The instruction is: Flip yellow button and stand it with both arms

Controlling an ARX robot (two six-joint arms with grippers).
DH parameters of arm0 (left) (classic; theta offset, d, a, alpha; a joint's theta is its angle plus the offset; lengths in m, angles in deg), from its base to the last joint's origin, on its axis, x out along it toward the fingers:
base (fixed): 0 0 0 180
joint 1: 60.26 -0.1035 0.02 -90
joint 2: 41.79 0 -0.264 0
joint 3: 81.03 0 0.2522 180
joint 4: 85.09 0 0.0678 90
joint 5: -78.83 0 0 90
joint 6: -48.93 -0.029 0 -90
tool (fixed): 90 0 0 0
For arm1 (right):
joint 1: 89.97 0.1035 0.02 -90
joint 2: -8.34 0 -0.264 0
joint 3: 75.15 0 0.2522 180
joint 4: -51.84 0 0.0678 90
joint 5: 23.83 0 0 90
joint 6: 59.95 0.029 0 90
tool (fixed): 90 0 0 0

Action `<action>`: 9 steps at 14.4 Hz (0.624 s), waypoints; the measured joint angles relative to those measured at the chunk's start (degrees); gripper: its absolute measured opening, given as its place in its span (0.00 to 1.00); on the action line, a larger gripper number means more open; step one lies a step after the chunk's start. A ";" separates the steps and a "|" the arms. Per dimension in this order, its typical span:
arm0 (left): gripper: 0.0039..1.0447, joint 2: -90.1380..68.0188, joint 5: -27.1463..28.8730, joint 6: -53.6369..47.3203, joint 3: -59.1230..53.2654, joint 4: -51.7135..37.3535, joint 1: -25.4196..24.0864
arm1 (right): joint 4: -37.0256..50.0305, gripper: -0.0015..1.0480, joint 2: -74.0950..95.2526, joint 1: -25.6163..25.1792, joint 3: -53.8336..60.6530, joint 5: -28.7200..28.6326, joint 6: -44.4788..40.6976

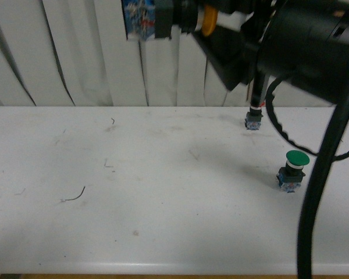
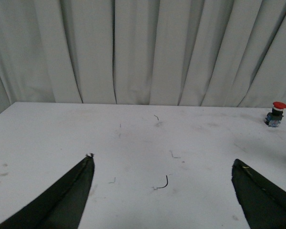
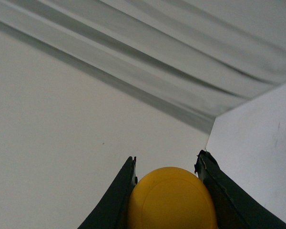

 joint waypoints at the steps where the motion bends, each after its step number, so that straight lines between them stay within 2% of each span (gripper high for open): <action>1: 0.94 0.00 0.00 -0.09 0.00 0.00 0.00 | -5.33 0.34 -4.28 -1.05 -0.20 4.55 -12.35; 2: 0.94 0.00 -0.02 -0.07 0.00 0.00 0.00 | -9.16 0.34 -4.83 -2.10 -0.33 7.91 -21.07; 3: 0.94 0.00 0.00 -0.09 0.00 0.00 0.00 | -12.72 0.34 -3.98 -4.48 -0.26 13.18 -33.86; 5: 0.94 0.00 0.00 -0.07 0.00 0.00 0.00 | -15.02 0.34 -3.98 -7.93 -0.28 21.49 -54.66; 7: 0.94 0.00 0.00 -0.09 0.00 0.00 0.00 | -16.96 0.34 -3.98 -9.40 -0.50 25.42 -66.55; 9: 0.94 0.00 0.00 -0.09 0.00 0.00 0.00 | -18.53 0.34 -2.89 -11.98 -2.89 26.18 -68.96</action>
